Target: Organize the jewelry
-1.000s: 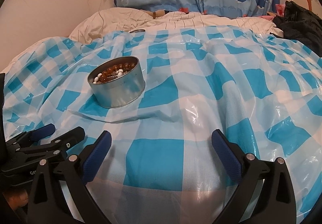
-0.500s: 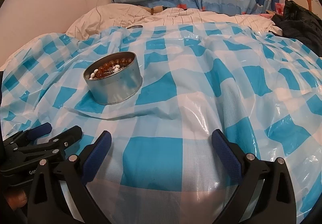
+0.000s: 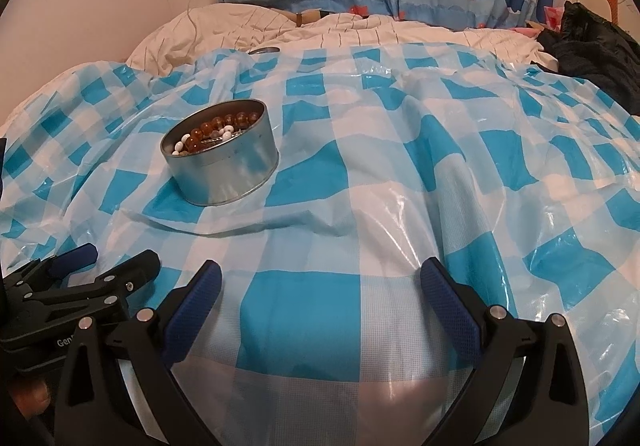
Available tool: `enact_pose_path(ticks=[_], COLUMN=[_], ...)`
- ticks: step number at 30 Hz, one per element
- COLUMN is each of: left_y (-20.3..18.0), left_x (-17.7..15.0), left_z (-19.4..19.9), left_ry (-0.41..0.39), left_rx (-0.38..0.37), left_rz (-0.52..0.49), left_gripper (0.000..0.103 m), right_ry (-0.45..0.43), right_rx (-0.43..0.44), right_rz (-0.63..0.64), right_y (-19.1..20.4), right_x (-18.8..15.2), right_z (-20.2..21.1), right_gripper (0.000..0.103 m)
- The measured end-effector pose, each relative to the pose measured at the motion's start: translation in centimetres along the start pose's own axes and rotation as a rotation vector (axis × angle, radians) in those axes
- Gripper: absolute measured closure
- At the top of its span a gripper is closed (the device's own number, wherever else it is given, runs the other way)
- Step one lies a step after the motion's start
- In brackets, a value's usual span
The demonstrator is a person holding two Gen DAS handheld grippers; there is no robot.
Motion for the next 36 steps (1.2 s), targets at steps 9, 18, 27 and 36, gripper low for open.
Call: enact_pose_path(ticks=[9, 18, 27, 36], left_y=[1.0, 0.8, 0.6, 0.6], left_x=[1.6, 0.9, 0.8, 1.0], left_z=[1.6, -0.4, -1.1, -1.3], left_ry=[-0.097, -0.006, 0.014, 0.038], left_rx=[0.108, 0.064, 0.075, 0.05], left_rz=[-0.049, -0.087, -0.085, -0.06], left_gripper=[0.008, 0.008, 0.008, 0.008], right_ry=[0.02, 0.032, 0.046, 0.05], right_rx=[-0.017, -0.028, -0.029, -0.032], right_rz=[0.011, 0.018, 0.025, 0.028], right_y=[0.1, 0.2, 0.3, 0.4], right_x=[-0.1, -0.2, -0.3, -0.2], right_z=[-0.2, -0.3, -0.7, -0.8], right_gripper=[0.007, 0.007, 0.007, 0.007])
Point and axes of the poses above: each gripper's, at about its wrist camera, not at the fingertips, and z roughly against the way its jaws point, y to its left, x to its top, the point moved 3 cm from there along -z, roughly the way its jaws point, and after that the axes turned 12 degrees about x, right-handed, at the moved point
